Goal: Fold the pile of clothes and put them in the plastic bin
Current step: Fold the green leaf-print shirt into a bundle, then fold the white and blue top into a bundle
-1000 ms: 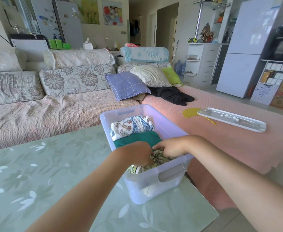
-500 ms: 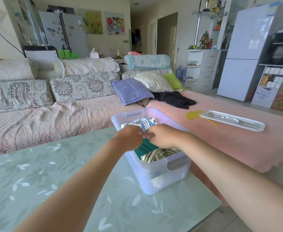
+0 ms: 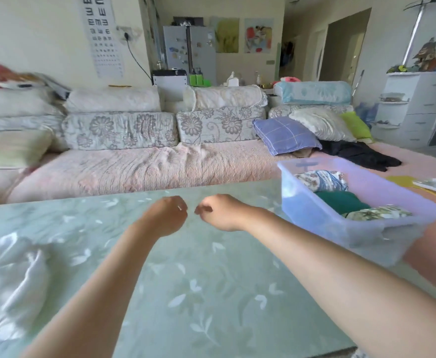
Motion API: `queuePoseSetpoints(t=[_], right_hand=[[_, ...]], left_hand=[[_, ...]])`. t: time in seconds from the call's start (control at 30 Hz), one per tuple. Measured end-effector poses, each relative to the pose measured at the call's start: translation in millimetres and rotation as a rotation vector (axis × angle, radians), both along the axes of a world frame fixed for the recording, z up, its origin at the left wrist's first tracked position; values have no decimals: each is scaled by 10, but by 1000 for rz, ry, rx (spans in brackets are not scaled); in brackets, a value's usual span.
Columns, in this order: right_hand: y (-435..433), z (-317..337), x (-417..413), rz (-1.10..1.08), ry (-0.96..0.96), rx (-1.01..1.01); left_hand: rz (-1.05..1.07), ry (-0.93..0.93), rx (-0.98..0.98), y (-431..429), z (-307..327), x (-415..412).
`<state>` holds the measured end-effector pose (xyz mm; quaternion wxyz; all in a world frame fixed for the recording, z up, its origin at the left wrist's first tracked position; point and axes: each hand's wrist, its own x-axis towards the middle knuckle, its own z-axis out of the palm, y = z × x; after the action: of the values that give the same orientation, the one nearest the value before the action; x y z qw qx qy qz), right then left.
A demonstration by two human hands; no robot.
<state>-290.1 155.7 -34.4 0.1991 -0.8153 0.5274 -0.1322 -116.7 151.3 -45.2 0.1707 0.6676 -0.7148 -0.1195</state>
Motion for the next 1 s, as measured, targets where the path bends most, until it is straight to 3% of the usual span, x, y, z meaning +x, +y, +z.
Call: queuePoseSetpoints(t=[0.13, 0.27, 0.43, 0.53, 0.6, 0.67, 0.77, 1.0], right_hand=[[26, -320, 1063, 122, 11, 46], [91, -705, 2058, 229, 41, 101], [268, -1084, 3022, 364, 89, 108], [382, -1186, 3484, 422, 84, 107], [420, -1299, 3713, 466, 199, 89], [415, -1439, 3853, 531, 332, 13], [360, -1565, 3898, 584, 356, -74], [51, -1445, 3367, 580, 487, -276]], left_hand=[[196, 25, 4, 253, -388, 1063], [337, -89, -36, 569, -822, 2027], [490, -154, -69, 794, -1009, 2765], [597, -137, 104, 925, -1170, 3101], [639, -59, 279, 1006, -1329, 3303], [551, -45, 366, 1069, -1438, 3380], [422, -141, 359, 1118, -1472, 3331], [290, 130, 249, 1009, -1315, 3016]])
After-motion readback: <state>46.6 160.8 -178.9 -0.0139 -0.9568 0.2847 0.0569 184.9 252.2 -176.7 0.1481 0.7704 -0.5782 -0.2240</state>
